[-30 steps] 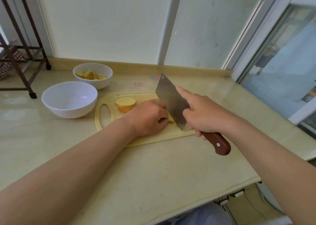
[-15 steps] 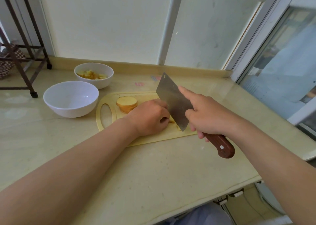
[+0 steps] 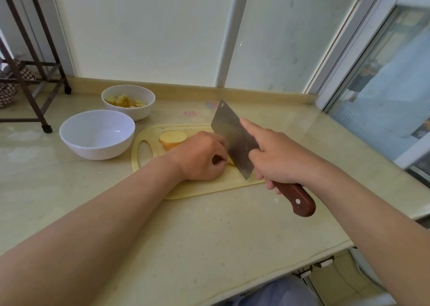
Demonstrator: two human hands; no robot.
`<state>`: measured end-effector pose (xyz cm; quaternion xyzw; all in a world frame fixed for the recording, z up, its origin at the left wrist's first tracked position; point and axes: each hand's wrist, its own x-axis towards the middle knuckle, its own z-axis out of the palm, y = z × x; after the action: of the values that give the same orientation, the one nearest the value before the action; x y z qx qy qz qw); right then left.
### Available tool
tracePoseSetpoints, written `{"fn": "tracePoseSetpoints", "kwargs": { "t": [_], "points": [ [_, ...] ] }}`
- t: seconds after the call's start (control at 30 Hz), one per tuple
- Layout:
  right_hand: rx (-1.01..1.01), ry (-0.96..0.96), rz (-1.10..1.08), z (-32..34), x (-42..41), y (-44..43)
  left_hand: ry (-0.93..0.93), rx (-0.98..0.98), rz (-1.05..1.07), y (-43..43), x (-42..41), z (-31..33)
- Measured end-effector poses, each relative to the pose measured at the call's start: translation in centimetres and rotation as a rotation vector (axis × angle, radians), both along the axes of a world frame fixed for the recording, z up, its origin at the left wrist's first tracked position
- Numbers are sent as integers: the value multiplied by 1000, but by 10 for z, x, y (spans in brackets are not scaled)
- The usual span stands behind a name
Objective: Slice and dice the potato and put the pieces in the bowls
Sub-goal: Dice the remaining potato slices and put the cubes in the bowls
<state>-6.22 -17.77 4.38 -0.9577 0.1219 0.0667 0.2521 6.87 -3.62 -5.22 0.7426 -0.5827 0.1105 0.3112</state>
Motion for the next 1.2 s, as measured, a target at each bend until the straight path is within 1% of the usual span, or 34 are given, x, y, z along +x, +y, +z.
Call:
{"fn": "tracePoseSetpoints", "kwargs": {
  "t": [0.17,0.3,0.43,0.57,0.73,0.9,1.07,1.13,1.2],
  "points": [
    [37,29,-5,-6,10,7,-38,-18,-16,1,0,1],
    [48,-21,-39,-13,40,6,-23,-41,-17,-1,0,-1],
    [38,-20,-39,-14,57,3,-14,-48,-13,1,-2,0],
    [127,10,-56,-12,48,-6,-26,-29,4,1,-2,2],
    [157,48,-45,-6,24,-6,-32,-34,25,2,-3,2],
    [158,-1,-59,-12,32,-3,22,-52,43,3,-3,1],
    [255,-97,-126,-6,33,-14,169,-68,120,5,-1,2],
    [287,-126,-154,-2,27,-23,155,-57,141,5,-2,2],
    [318,-154,-183,1,18,-35,100,-15,139,5,-4,4]
  ]
}}
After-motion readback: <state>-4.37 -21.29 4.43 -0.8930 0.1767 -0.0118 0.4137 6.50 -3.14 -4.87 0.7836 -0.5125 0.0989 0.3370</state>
